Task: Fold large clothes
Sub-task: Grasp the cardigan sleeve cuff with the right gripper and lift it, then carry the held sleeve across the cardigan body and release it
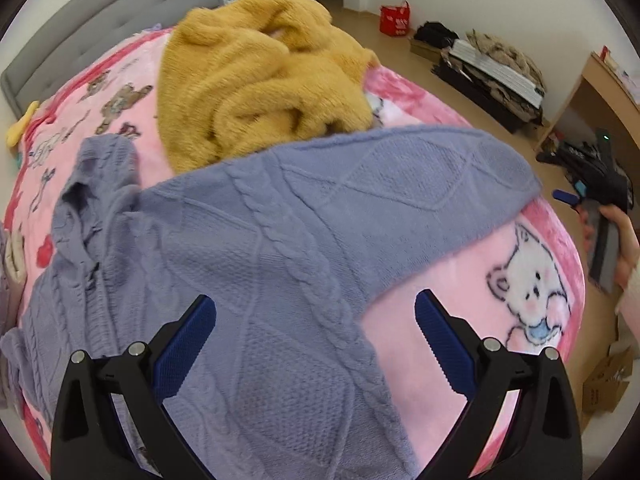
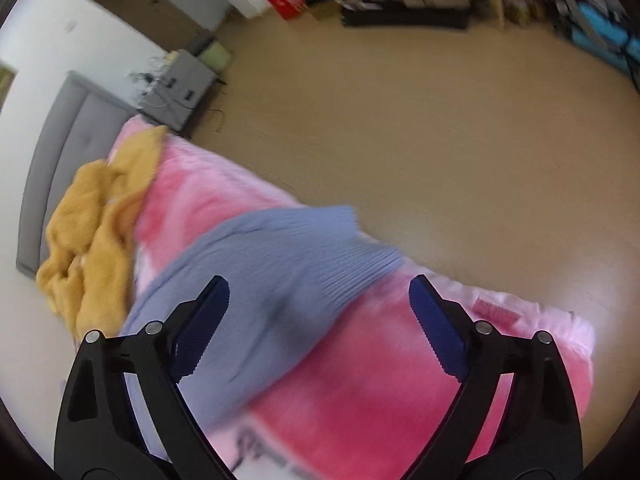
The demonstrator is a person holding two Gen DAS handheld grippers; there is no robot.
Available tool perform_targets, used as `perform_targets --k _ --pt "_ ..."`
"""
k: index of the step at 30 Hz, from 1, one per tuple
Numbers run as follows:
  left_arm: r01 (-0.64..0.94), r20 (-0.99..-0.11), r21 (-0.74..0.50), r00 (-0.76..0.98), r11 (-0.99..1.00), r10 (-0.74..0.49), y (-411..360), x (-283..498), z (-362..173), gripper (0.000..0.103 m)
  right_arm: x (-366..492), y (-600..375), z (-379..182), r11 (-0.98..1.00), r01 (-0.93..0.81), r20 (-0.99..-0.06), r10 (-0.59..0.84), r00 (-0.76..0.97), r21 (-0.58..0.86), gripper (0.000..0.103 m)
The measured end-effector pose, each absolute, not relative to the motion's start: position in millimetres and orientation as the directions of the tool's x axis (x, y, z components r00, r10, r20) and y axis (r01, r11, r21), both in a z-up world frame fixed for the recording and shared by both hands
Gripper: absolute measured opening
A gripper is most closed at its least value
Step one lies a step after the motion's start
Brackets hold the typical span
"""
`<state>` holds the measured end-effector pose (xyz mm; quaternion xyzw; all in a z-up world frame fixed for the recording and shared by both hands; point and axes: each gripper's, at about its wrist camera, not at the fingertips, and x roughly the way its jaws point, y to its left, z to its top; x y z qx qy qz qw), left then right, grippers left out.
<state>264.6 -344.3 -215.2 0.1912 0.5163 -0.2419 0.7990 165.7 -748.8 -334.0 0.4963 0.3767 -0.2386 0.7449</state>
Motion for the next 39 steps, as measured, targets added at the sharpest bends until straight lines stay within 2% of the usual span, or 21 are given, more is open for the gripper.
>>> perform_targets --k 4,5,6,7,8,10,12,17,19,22,24,31,37,39 --pt "0.595 -0.918 0.084 0.357 0.799 -0.169 -353 264 -217 0.098 172 -764 -373 0.269 0.713 -0.758 0.134 0.638 0.648 0.087" --pt "0.596 -0.917 0.088 0.361 0.798 -0.169 -354 264 -217 0.098 175 -766 -382 0.234 0.705 -0.742 0.162 0.651 0.67 0.082" --pt "0.596 -0.916 0.092 0.364 0.798 -0.167 -355 264 -216 0.098 177 -767 -390 0.191 0.688 -0.715 0.179 0.676 0.7 0.072" --pt "0.594 -0.917 0.097 0.364 0.798 -0.16 -355 265 -216 0.098 176 -767 -393 0.167 0.679 -0.699 0.186 0.69 0.715 0.067" --pt "0.592 -0.918 0.099 0.365 0.8 -0.157 -355 266 -216 0.098 178 -766 -396 0.143 0.67 -0.684 0.196 0.703 0.729 0.055" --pt "0.583 -0.918 0.101 0.367 0.806 -0.151 -354 269 -215 0.098 180 -765 -398 0.1 0.66 -0.665 0.189 0.722 0.745 0.043" --pt "0.57 -0.918 0.093 0.366 0.816 -0.151 -353 271 -212 0.098 181 -765 -392 0.102 0.668 -0.675 0.152 0.722 0.738 0.009" --pt "0.552 -0.916 0.072 0.366 0.831 -0.164 -347 272 -202 0.098 179 -760 -349 0.204 0.633 -0.655 0.056 0.754 0.747 0.008" --pt "0.546 -0.913 0.076 0.375 0.834 -0.163 -344 271 -199 0.098 182 -751 -319 0.25 0.594 -0.62 0.033 0.784 0.765 0.008" --pt "0.524 -0.907 0.08 0.392 0.848 -0.157 -334 272 -191 0.098 192 -729 -263 0.356 0.518 -0.561 0.023 0.827 0.778 0.008" --pt "0.494 -0.902 0.068 0.401 0.867 -0.158 -320 275 -185 0.098 214 -695 -208 0.498 0.45 -0.534 0.031 0.845 0.741 0.008" --pt "0.363 -0.878 -0.042 0.431 0.931 -0.207 -239 288 -179 0.098 275 -550 -69 0.716 0.106 -0.373 0.225 0.9 0.69 0.008" --pt "0.256 -0.865 -0.04 0.475 0.966 -0.162 -127 292 -172 0.098 321 -403 -22 0.735 -0.105 -0.311 0.406 0.859 0.67 0.008" --pt "0.206 -0.864 -0.026 0.487 0.978 -0.126 -73 294 -171 0.098 339 -342 -19 0.753 -0.136 -0.331 0.434 0.837 0.643 0.008"
